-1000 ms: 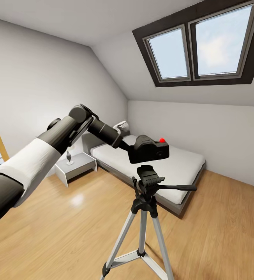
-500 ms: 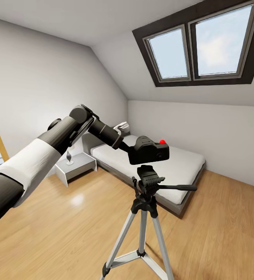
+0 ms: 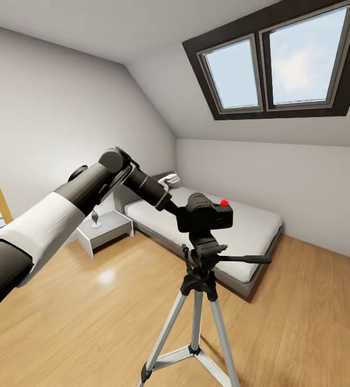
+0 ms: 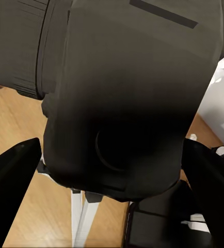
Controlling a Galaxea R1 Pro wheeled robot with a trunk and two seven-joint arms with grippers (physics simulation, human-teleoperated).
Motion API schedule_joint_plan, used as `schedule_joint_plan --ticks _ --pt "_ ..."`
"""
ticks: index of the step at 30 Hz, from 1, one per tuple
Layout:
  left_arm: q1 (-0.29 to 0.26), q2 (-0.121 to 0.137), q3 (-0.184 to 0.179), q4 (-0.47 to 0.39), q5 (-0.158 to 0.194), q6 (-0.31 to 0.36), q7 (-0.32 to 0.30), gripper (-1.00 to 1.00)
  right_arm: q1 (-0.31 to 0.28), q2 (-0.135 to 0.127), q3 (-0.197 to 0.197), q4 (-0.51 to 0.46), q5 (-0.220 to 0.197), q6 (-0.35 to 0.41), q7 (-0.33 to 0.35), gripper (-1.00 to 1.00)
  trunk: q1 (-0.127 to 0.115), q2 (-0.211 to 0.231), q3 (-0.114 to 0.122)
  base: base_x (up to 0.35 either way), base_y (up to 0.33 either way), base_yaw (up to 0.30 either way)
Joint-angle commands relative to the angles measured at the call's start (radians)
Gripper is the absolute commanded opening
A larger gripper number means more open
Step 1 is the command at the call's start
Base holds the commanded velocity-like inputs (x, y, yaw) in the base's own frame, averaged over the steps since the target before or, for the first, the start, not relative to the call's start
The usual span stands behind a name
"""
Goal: Attach the digital camera to the camera tripod in the bedroom.
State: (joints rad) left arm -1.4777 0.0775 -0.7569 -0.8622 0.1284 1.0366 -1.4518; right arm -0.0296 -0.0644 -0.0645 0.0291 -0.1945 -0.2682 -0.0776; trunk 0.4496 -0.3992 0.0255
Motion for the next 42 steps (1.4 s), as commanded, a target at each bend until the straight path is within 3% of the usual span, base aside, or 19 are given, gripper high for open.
schedule_joint_plan --ticks 1,9,18,35,42 --pt "-0.001 0.003 -0.008 -0.002 0.008 0.011 0.000 -1.00 -0.001 0.000 -0.006 0.003 0.000 -0.006 0.001 1.00 0.000 -0.001 0.000 0.000 0.000 0.000" --pt "-0.001 0.007 -0.018 -0.101 0.010 0.011 -0.003 -1.00 -0.001 0.000 -0.006 0.003 0.000 -0.006 0.004 1.00 0.000 -0.001 0.000 0.000 0.000 0.000" --pt "-0.001 0.009 -0.018 -0.107 0.010 0.011 -0.004 -1.00 -0.001 0.000 -0.006 0.003 0.000 -0.006 0.004 1.00 0.000 -0.001 0.000 0.000 0.000 0.000" --pt "-0.001 0.045 -0.018 -0.104 0.011 0.011 -0.005 -1.00 -0.001 0.000 -0.005 0.003 0.000 -0.006 0.004 1.00 0.000 -0.001 0.000 0.000 0.000 0.000" --pt "-0.001 0.047 -0.018 -0.104 0.011 0.011 -0.005 -1.00 -0.001 0.000 -0.005 0.003 0.000 -0.006 0.004 1.00 0.000 -0.001 0.000 0.000 0.000 0.000"
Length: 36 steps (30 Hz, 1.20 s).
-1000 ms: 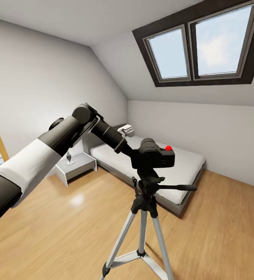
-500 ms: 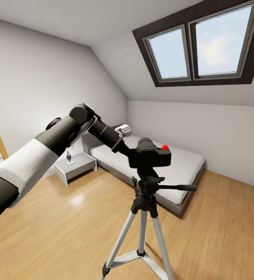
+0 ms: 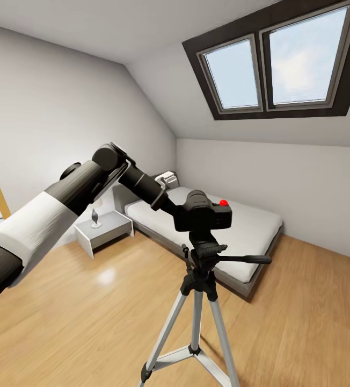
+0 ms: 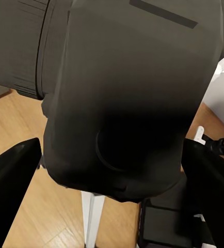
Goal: Attach the digital camera to the camera tripod in the bedroom.
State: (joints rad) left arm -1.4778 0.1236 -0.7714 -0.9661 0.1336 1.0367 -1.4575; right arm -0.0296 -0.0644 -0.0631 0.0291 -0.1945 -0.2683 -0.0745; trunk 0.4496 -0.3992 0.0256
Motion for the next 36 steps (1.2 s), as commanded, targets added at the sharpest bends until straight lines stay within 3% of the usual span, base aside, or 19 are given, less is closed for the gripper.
schedule_joint_plan --ticks 1,36 --pt "-0.001 0.000 -0.003 0.000 0.006 0.011 0.000 -1.00 -0.001 0.000 -0.007 0.003 0.000 -0.006 0.001 1.00 0.000 -0.001 0.000 0.000 0.000 0.000" --pt "-0.001 0.002 0.000 -0.003 0.006 0.011 0.000 -1.00 -0.001 0.000 -0.008 0.003 0.000 -0.007 0.001 1.00 0.000 -0.001 0.000 -0.017 -0.017 0.000"
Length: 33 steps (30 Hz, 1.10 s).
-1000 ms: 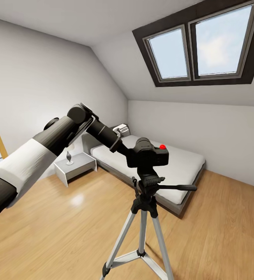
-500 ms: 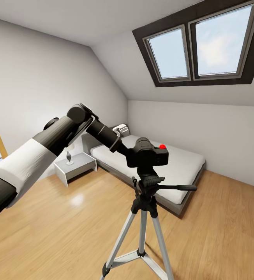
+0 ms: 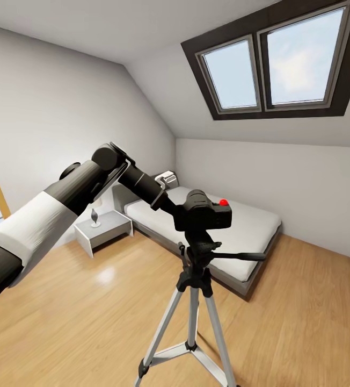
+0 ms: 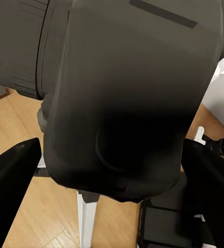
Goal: Attach the digital camera to the camera tripod in the bedroom.
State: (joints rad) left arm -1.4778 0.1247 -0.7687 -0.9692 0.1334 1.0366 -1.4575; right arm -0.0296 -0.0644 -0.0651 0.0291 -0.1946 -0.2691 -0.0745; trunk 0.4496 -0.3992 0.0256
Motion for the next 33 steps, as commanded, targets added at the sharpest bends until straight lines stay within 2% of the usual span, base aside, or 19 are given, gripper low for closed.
schedule_joint_plan --ticks 1,13,33 --pt "-0.001 0.001 -0.003 0.000 0.006 0.011 0.000 -1.00 -0.001 0.000 -0.006 0.003 0.000 -0.006 0.001 1.00 0.000 -0.001 0.000 -0.003 -0.004 0.000" --pt "-0.001 0.004 -0.003 0.000 0.006 0.011 0.000 -1.00 -0.001 0.000 -0.007 0.003 0.000 -0.006 0.001 1.00 0.000 -0.001 0.000 -0.001 -0.001 0.068" --pt "-0.001 0.003 -0.003 0.001 0.006 0.011 0.000 -1.00 -0.001 0.000 -0.007 0.003 0.000 -0.006 0.001 1.00 0.000 -0.001 0.000 0.000 -0.006 0.004"
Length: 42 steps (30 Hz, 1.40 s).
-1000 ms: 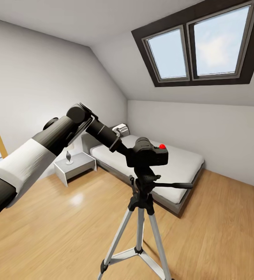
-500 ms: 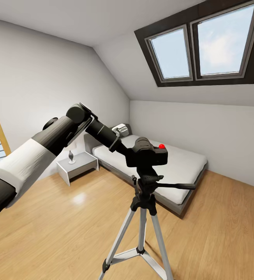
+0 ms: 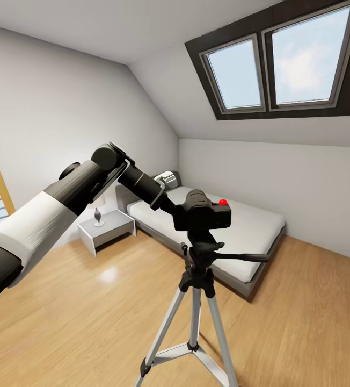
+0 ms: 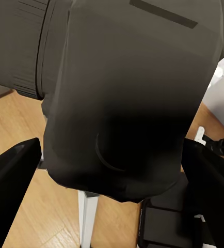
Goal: Attach the digital camera to the camera tripod in the bedroom.
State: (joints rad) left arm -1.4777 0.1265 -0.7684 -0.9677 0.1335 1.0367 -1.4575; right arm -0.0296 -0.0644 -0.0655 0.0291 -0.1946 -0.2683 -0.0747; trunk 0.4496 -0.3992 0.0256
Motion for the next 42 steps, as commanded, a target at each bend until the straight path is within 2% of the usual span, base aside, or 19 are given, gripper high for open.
schedule_joint_plan --ticks 1,36,42 --pt "-0.001 0.001 -0.003 0.000 0.006 0.011 0.000 -1.00 -0.001 0.000 -0.006 0.003 0.000 -0.006 0.001 1.00 0.000 -0.001 0.000 0.000 -0.078 0.000" --pt "-0.001 0.002 -0.003 0.001 0.006 0.011 0.000 -1.00 -0.001 0.000 -0.006 0.003 0.000 -0.007 0.001 1.00 0.000 -0.001 0.000 0.000 -0.023 0.001" --pt "-0.001 0.001 -0.003 0.001 0.006 0.011 0.000 -1.00 -0.001 0.000 -0.007 0.003 0.000 -0.006 0.000 1.00 0.000 -0.001 0.000 0.000 0.000 0.230"
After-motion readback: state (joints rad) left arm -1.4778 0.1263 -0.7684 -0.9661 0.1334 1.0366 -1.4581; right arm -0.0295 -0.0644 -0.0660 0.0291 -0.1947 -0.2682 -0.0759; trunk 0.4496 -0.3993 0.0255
